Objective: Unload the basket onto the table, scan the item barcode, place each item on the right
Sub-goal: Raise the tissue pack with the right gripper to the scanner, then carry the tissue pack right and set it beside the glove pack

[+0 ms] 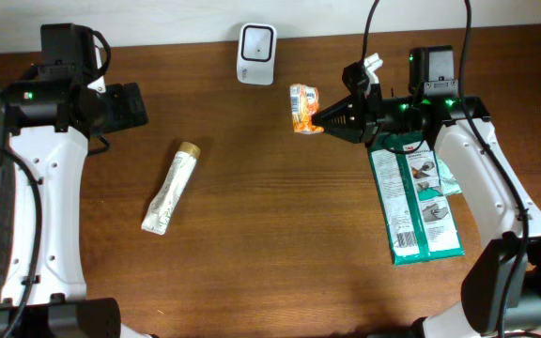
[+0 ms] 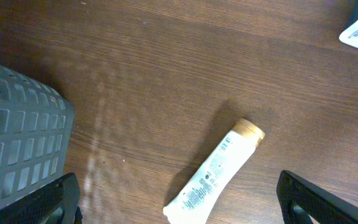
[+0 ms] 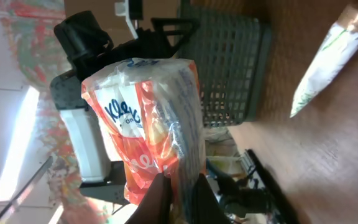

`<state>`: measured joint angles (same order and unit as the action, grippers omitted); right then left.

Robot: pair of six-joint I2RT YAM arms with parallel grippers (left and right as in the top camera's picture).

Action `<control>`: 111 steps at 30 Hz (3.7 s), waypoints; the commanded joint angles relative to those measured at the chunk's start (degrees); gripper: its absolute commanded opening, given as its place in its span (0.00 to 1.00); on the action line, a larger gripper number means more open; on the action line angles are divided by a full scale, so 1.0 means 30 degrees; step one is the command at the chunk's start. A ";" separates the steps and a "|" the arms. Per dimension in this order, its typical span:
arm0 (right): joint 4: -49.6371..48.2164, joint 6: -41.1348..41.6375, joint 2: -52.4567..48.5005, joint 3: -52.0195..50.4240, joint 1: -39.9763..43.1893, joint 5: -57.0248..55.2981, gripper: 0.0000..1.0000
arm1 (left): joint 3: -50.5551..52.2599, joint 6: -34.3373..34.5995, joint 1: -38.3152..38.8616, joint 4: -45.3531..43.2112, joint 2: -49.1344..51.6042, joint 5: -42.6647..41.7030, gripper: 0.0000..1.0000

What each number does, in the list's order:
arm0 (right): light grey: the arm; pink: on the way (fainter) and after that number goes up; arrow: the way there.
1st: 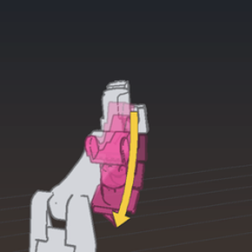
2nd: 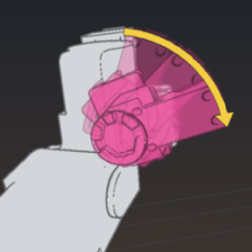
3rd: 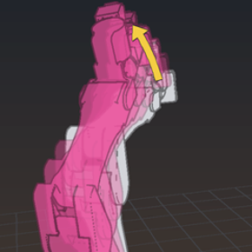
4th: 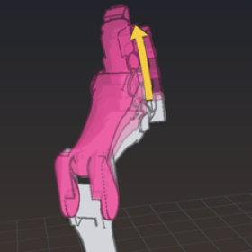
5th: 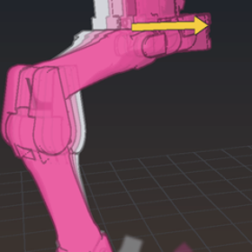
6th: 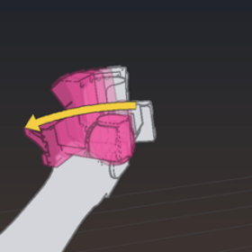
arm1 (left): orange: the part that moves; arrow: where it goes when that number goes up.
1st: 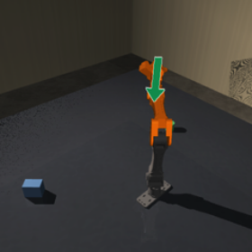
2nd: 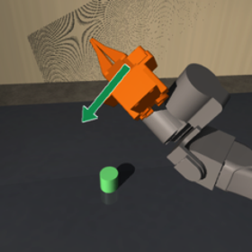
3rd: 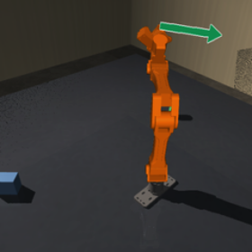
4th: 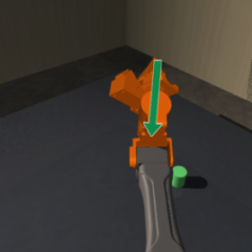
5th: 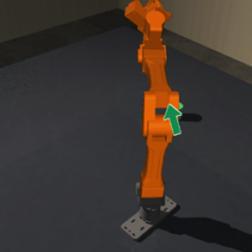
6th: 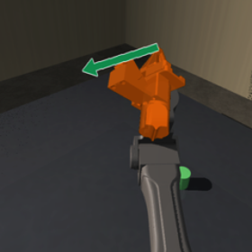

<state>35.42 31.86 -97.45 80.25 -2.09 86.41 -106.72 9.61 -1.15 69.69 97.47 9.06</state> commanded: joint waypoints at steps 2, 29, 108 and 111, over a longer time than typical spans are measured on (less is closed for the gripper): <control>0.0721 -0.1042 0.0291 0.0146 -0.1712 -0.5428 0.04 | -0.0015 -0.0095 -0.0066 0.0022 0.0022 0.0138 0.99; -0.8801 -2.2717 -1.3274 1.3311 -0.9012 -3.9962 0.04 | -0.0015 -0.0095 -0.0066 0.0022 0.0022 0.0138 0.99; 1.0593 -0.6076 -0.1647 0.0466 -0.1668 -2.1362 0.75 | -0.0015 -0.0095 -0.0066 0.0022 0.0022 0.0131 0.99; 0.8284 -0.4626 -0.1647 0.0466 -0.3118 -2.0371 0.75 | -0.0015 -0.0095 -0.0051 -0.0058 0.0022 0.0066 0.99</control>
<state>64.20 14.83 -102.87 80.25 -7.11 17.26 -106.72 9.61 -1.15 69.67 97.47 9.04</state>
